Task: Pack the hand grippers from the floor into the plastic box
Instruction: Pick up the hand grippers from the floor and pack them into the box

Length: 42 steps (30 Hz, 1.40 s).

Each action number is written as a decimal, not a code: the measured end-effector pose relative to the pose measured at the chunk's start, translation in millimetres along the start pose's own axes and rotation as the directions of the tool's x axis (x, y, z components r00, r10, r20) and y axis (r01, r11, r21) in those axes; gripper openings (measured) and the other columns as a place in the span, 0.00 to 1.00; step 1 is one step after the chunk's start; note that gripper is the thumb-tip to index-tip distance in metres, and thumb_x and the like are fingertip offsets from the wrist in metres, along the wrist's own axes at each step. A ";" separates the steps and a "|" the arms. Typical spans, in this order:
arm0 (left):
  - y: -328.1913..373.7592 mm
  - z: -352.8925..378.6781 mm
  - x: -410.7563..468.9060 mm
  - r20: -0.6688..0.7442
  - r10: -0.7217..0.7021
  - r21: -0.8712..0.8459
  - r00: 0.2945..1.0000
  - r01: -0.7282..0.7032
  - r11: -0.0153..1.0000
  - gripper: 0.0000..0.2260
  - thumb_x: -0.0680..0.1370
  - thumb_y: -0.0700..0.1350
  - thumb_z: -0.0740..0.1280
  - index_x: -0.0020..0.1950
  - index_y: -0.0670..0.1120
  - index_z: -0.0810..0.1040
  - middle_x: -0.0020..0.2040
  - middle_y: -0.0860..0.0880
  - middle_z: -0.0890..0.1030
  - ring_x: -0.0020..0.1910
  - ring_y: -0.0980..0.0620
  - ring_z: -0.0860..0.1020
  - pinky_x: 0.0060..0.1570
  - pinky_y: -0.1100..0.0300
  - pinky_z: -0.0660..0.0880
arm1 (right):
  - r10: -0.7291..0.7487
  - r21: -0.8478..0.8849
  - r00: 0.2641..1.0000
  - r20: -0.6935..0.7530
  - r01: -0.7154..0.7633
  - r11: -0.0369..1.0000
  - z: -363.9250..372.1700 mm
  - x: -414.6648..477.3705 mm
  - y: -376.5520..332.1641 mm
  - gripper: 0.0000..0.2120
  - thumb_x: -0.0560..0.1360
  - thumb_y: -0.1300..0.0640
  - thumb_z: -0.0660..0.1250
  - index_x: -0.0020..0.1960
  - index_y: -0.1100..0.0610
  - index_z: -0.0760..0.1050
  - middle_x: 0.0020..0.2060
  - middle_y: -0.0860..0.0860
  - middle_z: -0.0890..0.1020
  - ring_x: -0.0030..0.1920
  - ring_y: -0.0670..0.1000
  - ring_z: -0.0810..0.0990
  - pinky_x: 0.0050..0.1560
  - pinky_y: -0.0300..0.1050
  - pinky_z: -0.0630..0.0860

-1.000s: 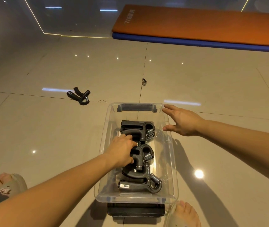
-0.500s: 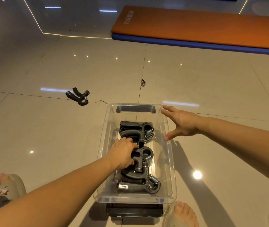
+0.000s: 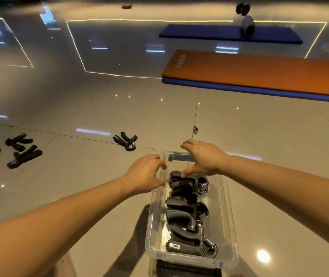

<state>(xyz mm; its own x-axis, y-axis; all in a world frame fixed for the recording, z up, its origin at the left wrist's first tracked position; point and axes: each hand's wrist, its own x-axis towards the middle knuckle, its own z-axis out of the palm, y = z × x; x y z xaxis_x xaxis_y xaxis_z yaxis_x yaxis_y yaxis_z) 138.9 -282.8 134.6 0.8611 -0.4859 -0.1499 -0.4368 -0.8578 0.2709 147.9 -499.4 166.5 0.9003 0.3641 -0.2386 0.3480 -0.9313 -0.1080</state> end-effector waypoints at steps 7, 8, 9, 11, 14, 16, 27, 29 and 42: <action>-76.2 -124.7 -46.4 -0.064 -0.218 -0.094 0.974 0.212 0.973 0.16 0.74 0.51 0.77 0.60 0.49 0.82 0.55 0.53 0.80 0.56 0.52 0.79 0.49 0.61 0.72 | -0.105 0.140 0.982 -0.155 0.127 0.982 -86.4 47.8 -88.1 0.40 0.71 0.37 0.73 0.76 0.52 0.64 0.72 0.50 0.71 0.68 0.53 0.73 0.66 0.50 0.74; -86.5 -142.4 -53.4 -0.080 -0.248 -0.143 0.965 0.235 0.961 0.16 0.74 0.51 0.77 0.60 0.48 0.83 0.54 0.53 0.80 0.55 0.53 0.79 0.47 0.62 0.72 | -0.109 0.181 0.978 -0.180 0.141 0.973 -99.3 57.9 -102.0 0.39 0.72 0.37 0.72 0.76 0.52 0.65 0.72 0.51 0.71 0.68 0.54 0.73 0.65 0.51 0.74; -96.4 -160.7 -60.2 -0.096 -0.272 -0.170 0.958 0.253 0.952 0.16 0.74 0.51 0.77 0.60 0.48 0.83 0.53 0.54 0.80 0.53 0.53 0.78 0.46 0.63 0.71 | -0.112 0.212 0.972 -0.207 0.156 0.965 -111.2 68.2 -115.6 0.38 0.72 0.37 0.72 0.75 0.53 0.66 0.71 0.51 0.72 0.67 0.54 0.73 0.65 0.51 0.74; -118.2 -196.8 -73.5 -0.134 -0.304 -0.162 0.943 0.281 0.946 0.17 0.74 0.52 0.77 0.60 0.48 0.83 0.52 0.53 0.80 0.50 0.55 0.77 0.45 0.65 0.70 | -0.123 0.232 0.962 -0.245 0.181 0.956 -131.6 88.9 -142.2 0.38 0.71 0.37 0.73 0.75 0.53 0.67 0.71 0.52 0.72 0.66 0.54 0.74 0.64 0.51 0.75; -154.6 -242.1 -92.5 -0.169 -0.348 -0.152 0.922 0.325 0.934 0.18 0.73 0.52 0.77 0.60 0.47 0.83 0.53 0.52 0.83 0.51 0.54 0.80 0.49 0.62 0.74 | -0.112 0.234 0.955 -0.274 0.179 0.956 -149.1 119.5 -178.0 0.40 0.70 0.36 0.73 0.75 0.54 0.67 0.71 0.53 0.73 0.66 0.55 0.75 0.64 0.53 0.75; -182.8 -260.6 -100.9 -0.151 -0.369 -0.158 0.917 0.346 0.925 0.18 0.73 0.52 0.77 0.60 0.47 0.83 0.54 0.52 0.83 0.51 0.54 0.81 0.53 0.60 0.77 | -0.086 0.272 0.956 -0.279 0.165 0.948 -151.7 143.1 -198.4 0.41 0.70 0.35 0.73 0.75 0.55 0.67 0.71 0.53 0.73 0.67 0.56 0.75 0.65 0.53 0.75; -433.9 -164.7 -120.5 -0.009 -0.566 -0.244 0.824 0.547 0.801 0.21 0.75 0.53 0.75 0.66 0.48 0.78 0.56 0.51 0.81 0.53 0.53 0.79 0.51 0.60 0.76 | 0.104 0.398 0.995 -0.009 -0.092 0.913 -39.0 335.2 -258.3 0.42 0.71 0.38 0.73 0.77 0.57 0.63 0.72 0.57 0.72 0.69 0.60 0.74 0.68 0.57 0.73; -476.5 -130.3 -113.5 -0.008 -0.612 -0.279 0.791 0.586 0.761 0.25 0.75 0.54 0.76 0.69 0.48 0.75 0.62 0.49 0.80 0.57 0.52 0.79 0.57 0.56 0.78 | 0.153 0.388 0.988 0.015 -0.146 0.910 -6.0 365.0 -255.7 0.44 0.71 0.37 0.73 0.78 0.57 0.62 0.73 0.57 0.71 0.70 0.60 0.73 0.67 0.57 0.73; -646.9 27.3 -29.4 -0.019 -0.720 -0.131 0.694 0.712 0.690 0.42 0.73 0.59 0.75 0.80 0.45 0.61 0.75 0.40 0.67 0.72 0.39 0.68 0.67 0.44 0.70 | 0.484 0.216 0.869 0.101 -0.494 0.842 144.3 484.8 -187.0 0.36 0.70 0.37 0.74 0.66 0.58 0.64 0.59 0.61 0.74 0.60 0.64 0.74 0.54 0.58 0.76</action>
<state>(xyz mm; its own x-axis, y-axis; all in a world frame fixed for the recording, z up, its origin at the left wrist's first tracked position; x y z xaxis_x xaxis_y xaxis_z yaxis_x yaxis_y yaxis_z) 389.1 281.9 -62.3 0.9170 0.2834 -0.2806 0.3456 -0.9158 0.2044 481.6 -146.7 -68.3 0.9246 -0.1330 -0.3570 -0.2082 -0.9611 -0.1813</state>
